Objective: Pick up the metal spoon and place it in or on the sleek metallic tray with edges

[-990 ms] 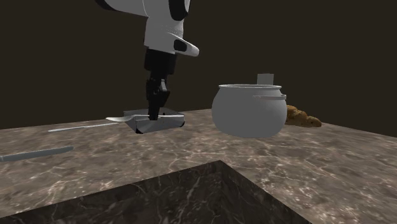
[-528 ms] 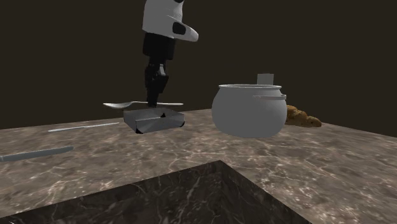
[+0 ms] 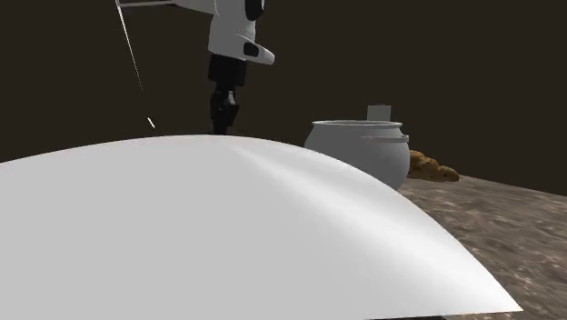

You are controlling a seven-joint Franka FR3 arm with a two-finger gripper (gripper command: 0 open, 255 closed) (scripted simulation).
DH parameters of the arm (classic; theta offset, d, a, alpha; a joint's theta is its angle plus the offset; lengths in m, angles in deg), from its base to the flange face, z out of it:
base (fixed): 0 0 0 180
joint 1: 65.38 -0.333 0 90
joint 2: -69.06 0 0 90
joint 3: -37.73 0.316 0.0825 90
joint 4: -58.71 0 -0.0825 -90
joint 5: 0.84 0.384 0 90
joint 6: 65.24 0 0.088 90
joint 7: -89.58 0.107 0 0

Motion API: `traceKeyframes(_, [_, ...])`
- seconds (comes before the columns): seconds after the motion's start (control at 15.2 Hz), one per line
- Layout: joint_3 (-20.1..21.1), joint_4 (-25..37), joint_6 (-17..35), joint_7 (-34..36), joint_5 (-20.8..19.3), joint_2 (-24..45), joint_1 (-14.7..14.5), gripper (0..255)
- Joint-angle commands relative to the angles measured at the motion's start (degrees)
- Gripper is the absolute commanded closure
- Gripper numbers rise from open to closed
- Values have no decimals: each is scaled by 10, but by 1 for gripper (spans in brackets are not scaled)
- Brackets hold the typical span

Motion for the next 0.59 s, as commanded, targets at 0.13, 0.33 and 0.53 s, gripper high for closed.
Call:
traceKeyframes(0.13, [21,108,-4,31,-32,102,-4,255])
traceKeyframes(0.33, [33,204,-19,57,-64,185,-16,255])
traceKeyframes(0.53, [41,325,-48,83,-101,278,-38,255])
